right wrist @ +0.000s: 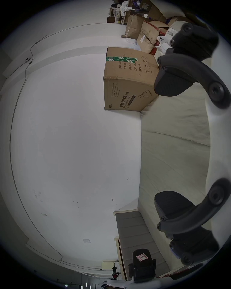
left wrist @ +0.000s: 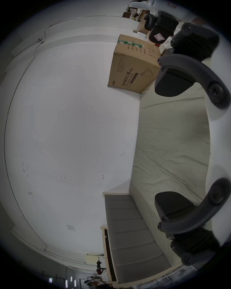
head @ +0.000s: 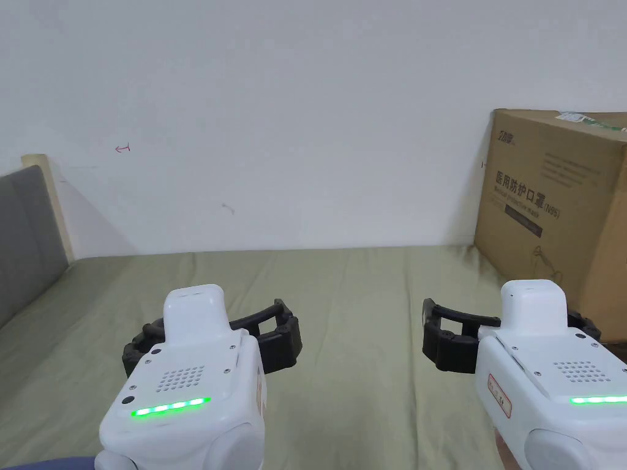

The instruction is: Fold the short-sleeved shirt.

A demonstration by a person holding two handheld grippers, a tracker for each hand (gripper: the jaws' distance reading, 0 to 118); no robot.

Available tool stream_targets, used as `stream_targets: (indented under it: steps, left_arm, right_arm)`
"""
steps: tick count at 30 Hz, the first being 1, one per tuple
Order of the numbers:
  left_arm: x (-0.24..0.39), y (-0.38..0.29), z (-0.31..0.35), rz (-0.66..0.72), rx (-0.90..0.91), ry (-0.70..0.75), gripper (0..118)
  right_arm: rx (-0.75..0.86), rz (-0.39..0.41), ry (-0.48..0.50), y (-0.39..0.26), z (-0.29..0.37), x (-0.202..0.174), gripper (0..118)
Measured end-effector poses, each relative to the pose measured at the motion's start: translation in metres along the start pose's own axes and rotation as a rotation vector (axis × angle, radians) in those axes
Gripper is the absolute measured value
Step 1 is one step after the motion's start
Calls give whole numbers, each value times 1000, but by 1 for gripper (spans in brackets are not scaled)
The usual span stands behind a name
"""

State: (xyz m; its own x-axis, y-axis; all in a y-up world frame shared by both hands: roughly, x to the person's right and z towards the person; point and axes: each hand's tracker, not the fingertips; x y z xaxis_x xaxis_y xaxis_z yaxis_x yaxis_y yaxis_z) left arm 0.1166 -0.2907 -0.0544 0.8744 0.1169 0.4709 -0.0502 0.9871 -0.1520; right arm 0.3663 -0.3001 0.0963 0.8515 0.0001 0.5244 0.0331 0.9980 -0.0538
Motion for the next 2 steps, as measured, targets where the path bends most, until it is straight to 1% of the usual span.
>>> stream_targets:
  steps: [2]
  left_arm:
    - [0,-1,-1,8,-11,-10,118]
  right_arm:
    - [2,7,-1,-1,-1,1,118]
